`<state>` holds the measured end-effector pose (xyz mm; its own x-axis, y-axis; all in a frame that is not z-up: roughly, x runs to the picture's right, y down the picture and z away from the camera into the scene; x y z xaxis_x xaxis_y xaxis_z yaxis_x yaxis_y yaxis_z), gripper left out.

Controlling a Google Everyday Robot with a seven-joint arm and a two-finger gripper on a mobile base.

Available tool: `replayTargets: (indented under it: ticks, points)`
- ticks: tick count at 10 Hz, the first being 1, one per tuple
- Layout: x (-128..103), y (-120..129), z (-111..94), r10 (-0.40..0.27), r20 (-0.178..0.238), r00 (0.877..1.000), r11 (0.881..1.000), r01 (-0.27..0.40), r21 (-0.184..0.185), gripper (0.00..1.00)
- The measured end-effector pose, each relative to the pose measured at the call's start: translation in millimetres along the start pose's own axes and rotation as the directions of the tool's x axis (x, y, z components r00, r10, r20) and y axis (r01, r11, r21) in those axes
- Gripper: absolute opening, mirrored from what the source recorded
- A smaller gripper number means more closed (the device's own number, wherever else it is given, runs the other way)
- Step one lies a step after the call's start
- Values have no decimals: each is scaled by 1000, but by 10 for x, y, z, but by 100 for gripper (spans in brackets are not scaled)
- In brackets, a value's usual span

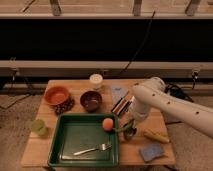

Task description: Place pepper in metal cup

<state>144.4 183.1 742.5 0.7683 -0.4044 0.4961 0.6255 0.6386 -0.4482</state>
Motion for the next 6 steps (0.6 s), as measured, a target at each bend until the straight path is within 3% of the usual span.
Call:
replayTargets:
  ticks: [3,6]
  points:
    - [97,19,-172,2,-20,1000,1000,-2,12,80]
    - [320,8,-414,40,-60,997,998,-36,58,80]
